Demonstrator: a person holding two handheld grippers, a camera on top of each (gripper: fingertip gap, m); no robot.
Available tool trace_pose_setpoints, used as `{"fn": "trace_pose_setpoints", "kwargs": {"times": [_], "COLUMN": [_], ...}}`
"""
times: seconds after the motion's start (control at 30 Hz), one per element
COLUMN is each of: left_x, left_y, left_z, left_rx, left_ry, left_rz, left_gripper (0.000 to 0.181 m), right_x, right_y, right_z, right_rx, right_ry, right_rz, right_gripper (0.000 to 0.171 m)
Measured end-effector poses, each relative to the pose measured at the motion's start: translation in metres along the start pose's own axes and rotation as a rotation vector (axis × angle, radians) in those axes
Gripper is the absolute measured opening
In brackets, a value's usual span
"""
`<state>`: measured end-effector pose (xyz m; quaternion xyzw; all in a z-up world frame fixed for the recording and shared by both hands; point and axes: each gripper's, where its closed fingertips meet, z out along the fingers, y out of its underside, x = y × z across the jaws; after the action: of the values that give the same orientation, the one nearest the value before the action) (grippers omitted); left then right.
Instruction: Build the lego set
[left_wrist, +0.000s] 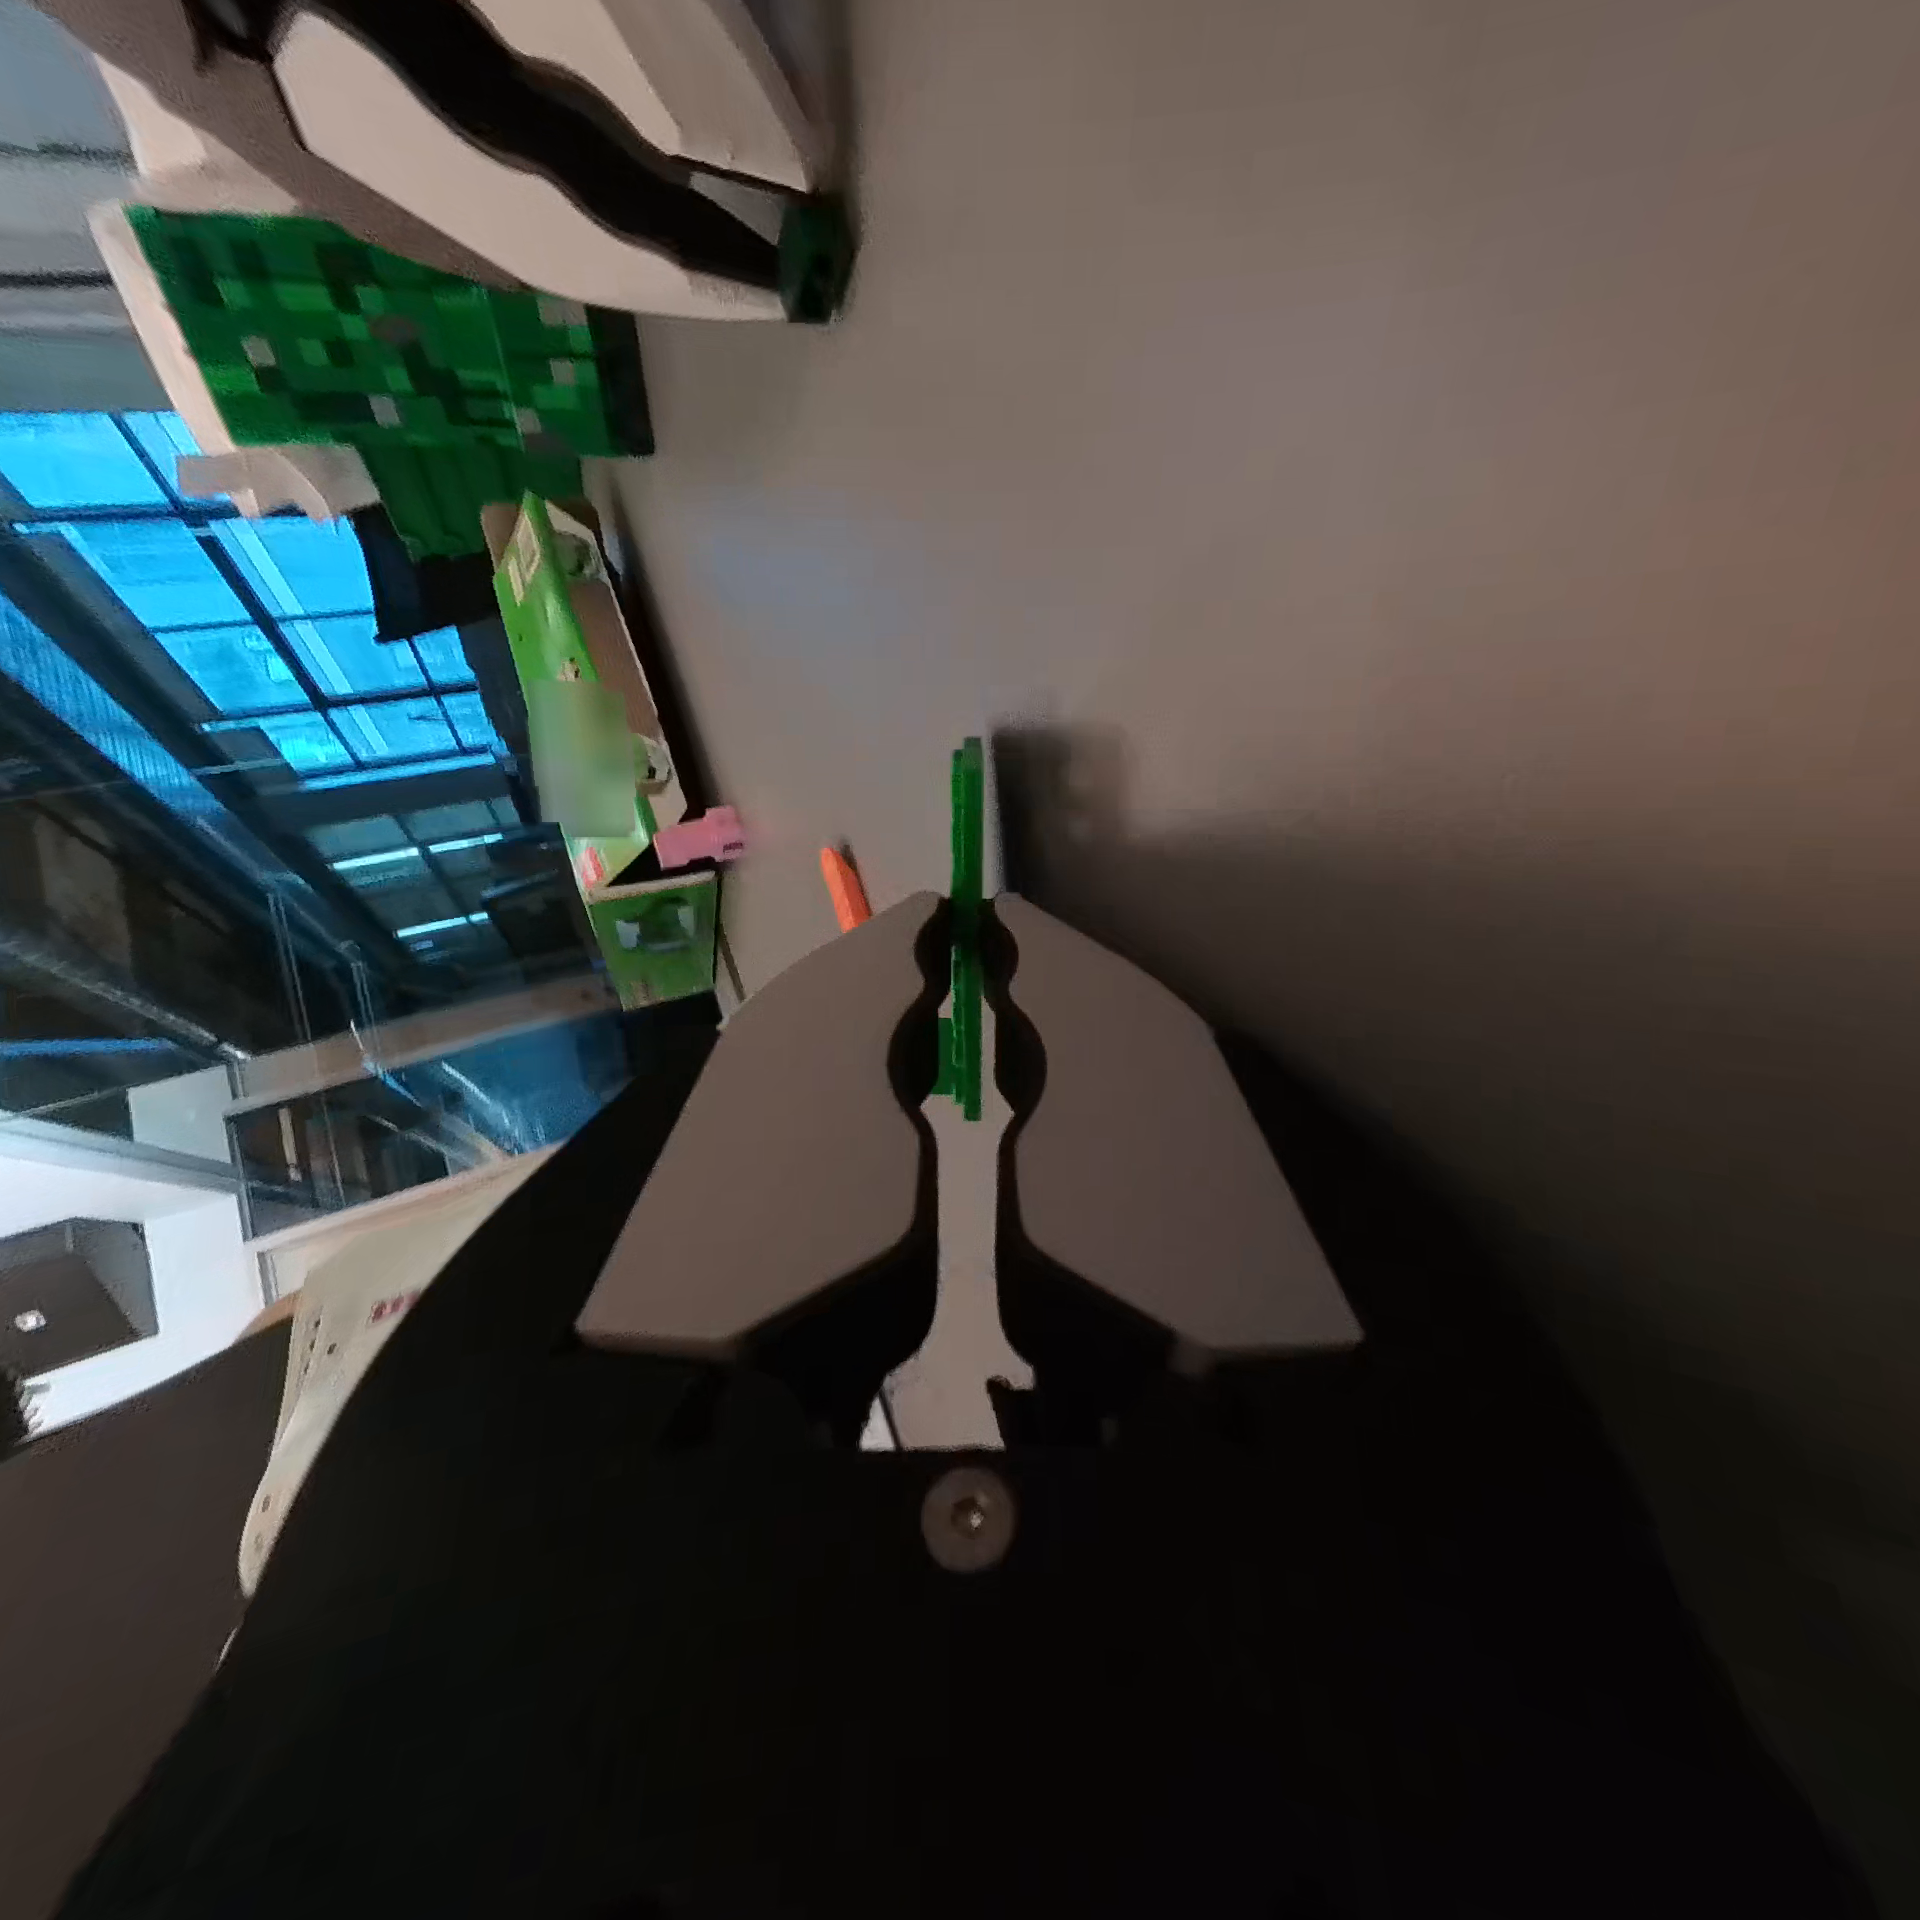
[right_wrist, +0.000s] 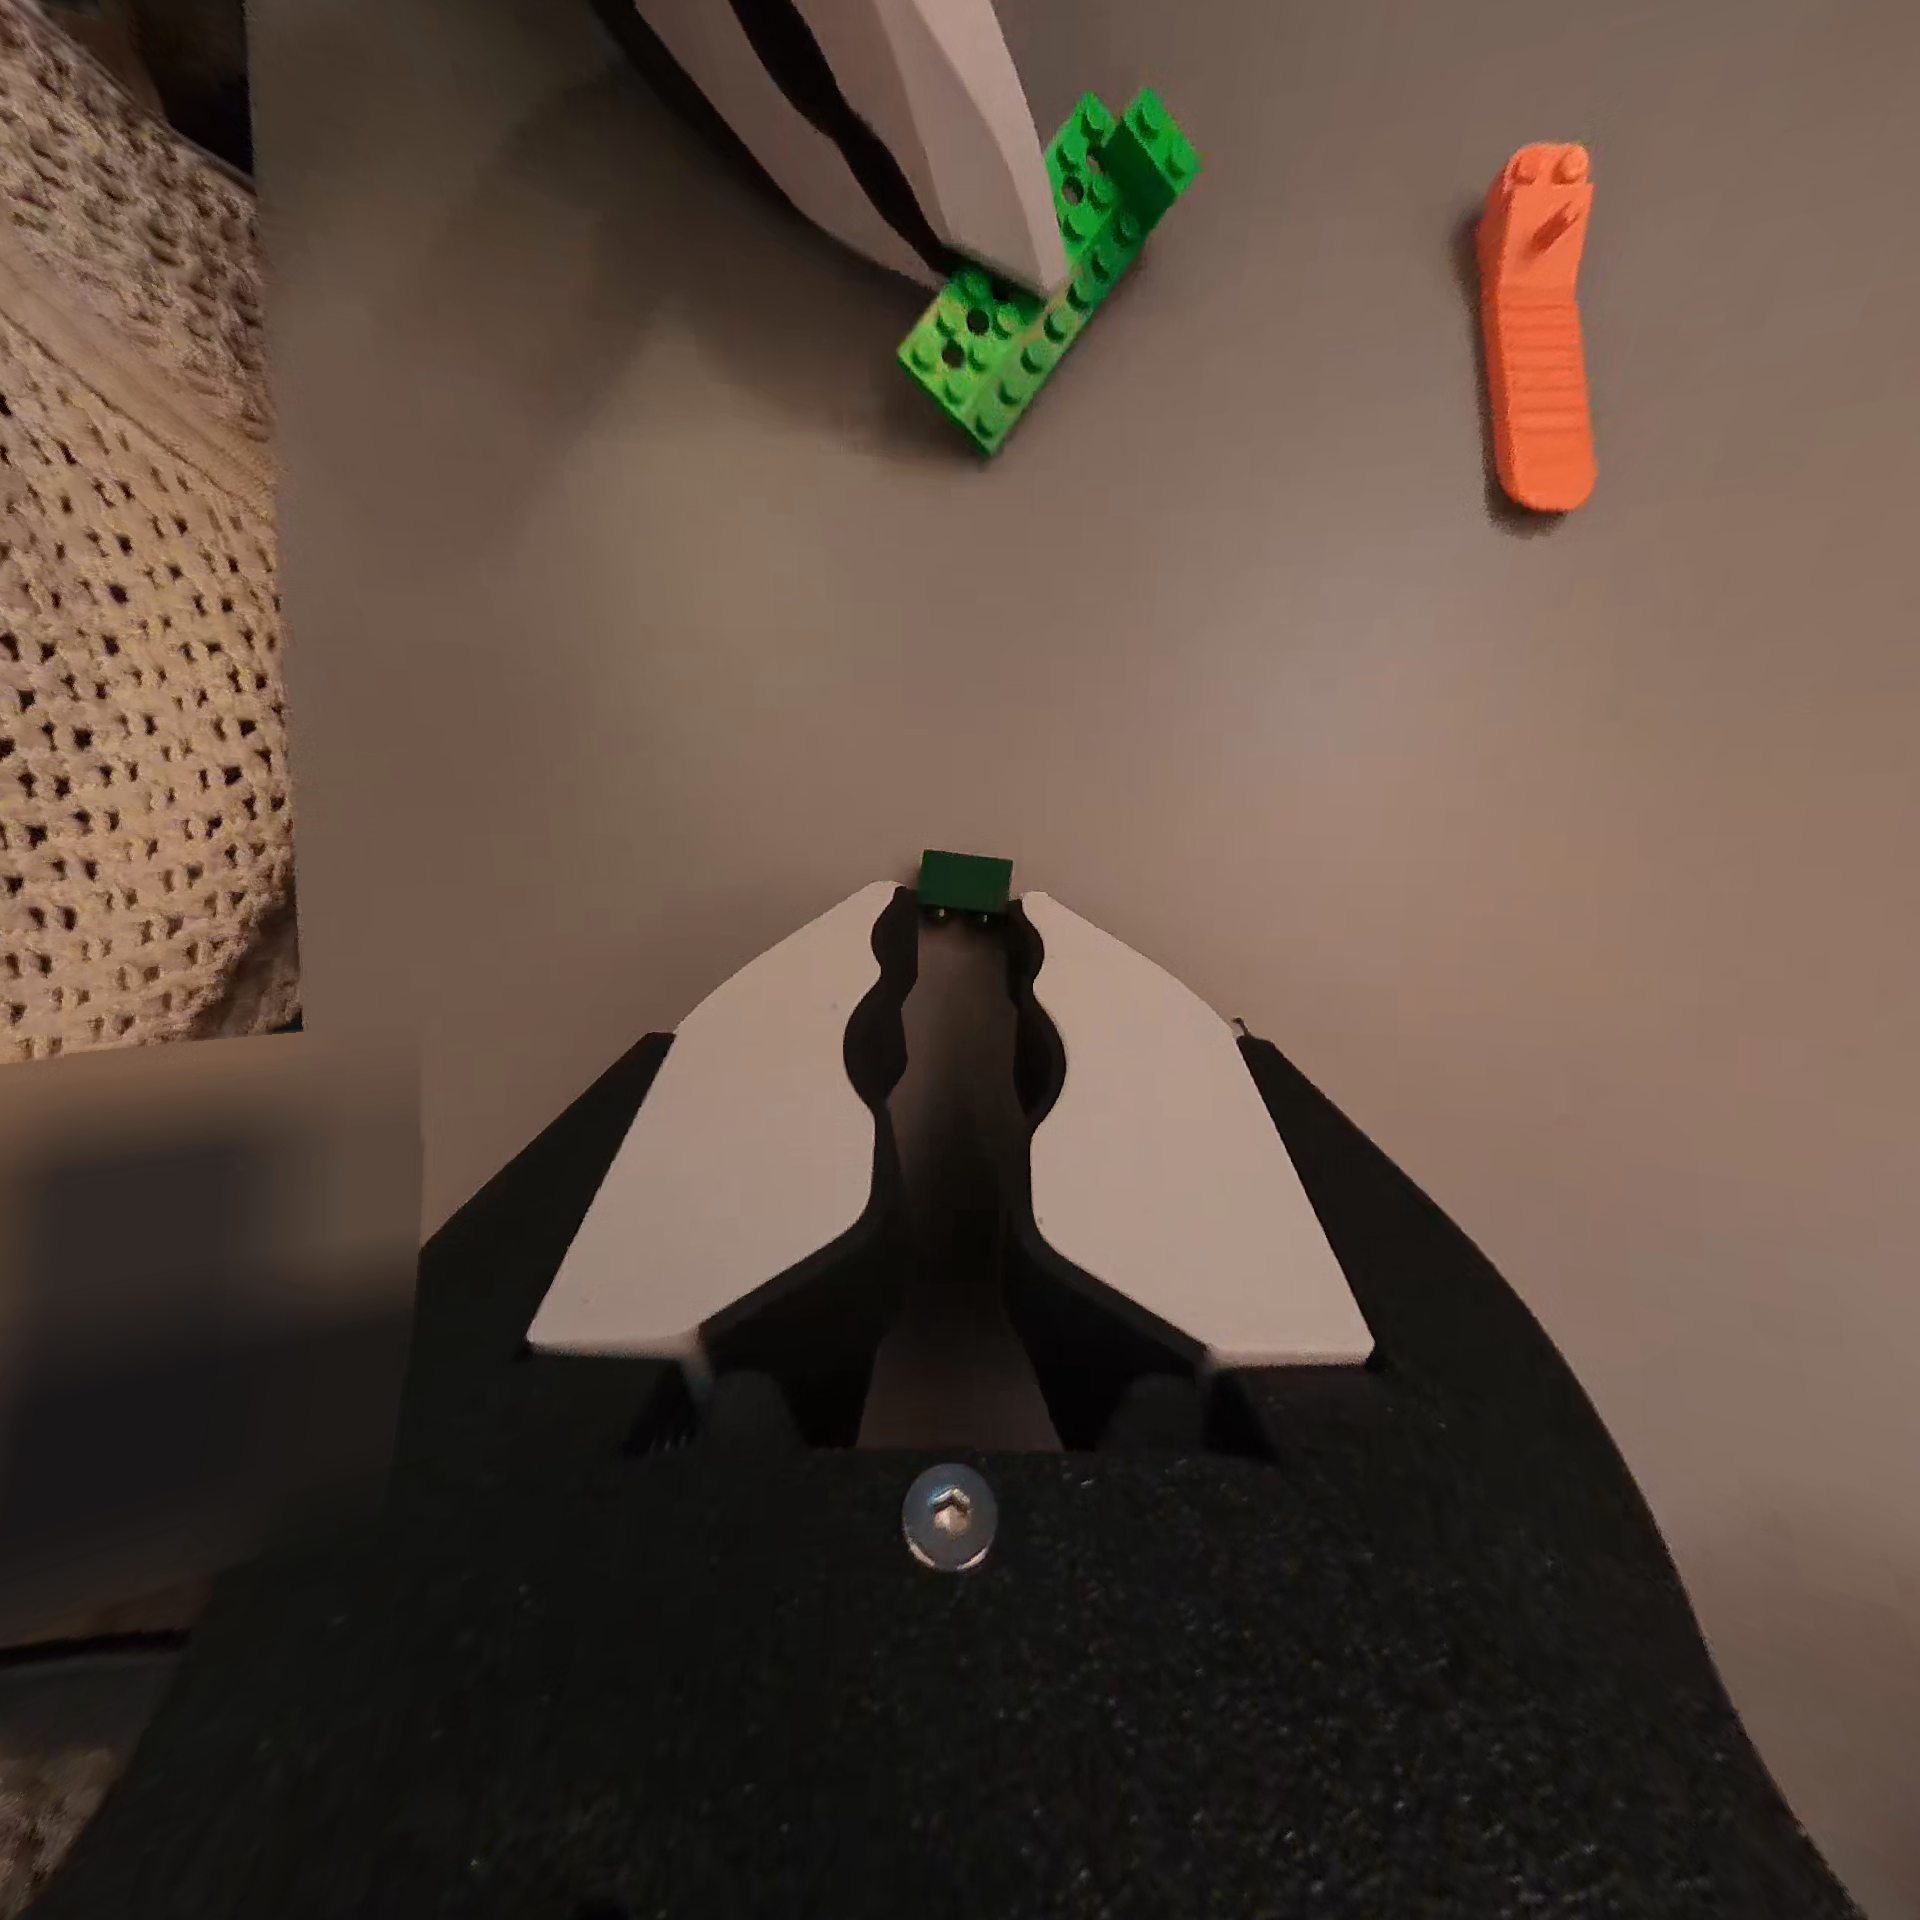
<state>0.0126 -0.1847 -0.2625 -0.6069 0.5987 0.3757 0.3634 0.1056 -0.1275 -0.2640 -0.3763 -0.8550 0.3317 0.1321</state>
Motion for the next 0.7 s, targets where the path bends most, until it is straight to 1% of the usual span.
{"fn": "trace_pose_setpoints", "kwargs": {"times": [0.2,0.3,0.43,0.57,0.63,0.67,0.7], "left_x": [0.004,0.003,0.001,0.002,-0.003,-0.011,-0.02], "left_y": [0.01,0.015,0.023,0.034,0.037,0.035,0.028], "left_z": [-0.007,-0.017,-0.026,-0.037,-0.043,-0.046,-0.048], "left_rx": [-0.137,-0.173,-0.201,-0.217,-0.198,-0.155,-0.078], "left_ry": [0.088,0.128,0.201,0.268,0.257,0.225,0.192], "left_rz": [-0.036,-0.091,-0.203,-0.302,-0.39,-0.467,-0.583], "left_gripper": [0.006,0.022,0.042,0.06,0.059,0.052,0.044], "right_x": [0.01,0.014,0.012,0.009,0.007,0.006,0.005], "right_y": [-0.025,-0.04,-0.057,-0.071,-0.08,-0.087,-0.096], "right_z": [0.007,0.011,0.02,0.02,0.017,0.015,0.011], "right_rx": [-0.005,-0.01,0.001,0.035,0.065,0.091,0.125], "right_ry": [0.036,0.073,0.068,0.062,0.075,0.093,0.13], "right_rz": [-0.069,-0.123,-0.162,-0.208,-0.244,-0.282,-0.338], "right_gripper": [0.015,0.015,0.015,0.015,0.015,0.015,0.015]}}
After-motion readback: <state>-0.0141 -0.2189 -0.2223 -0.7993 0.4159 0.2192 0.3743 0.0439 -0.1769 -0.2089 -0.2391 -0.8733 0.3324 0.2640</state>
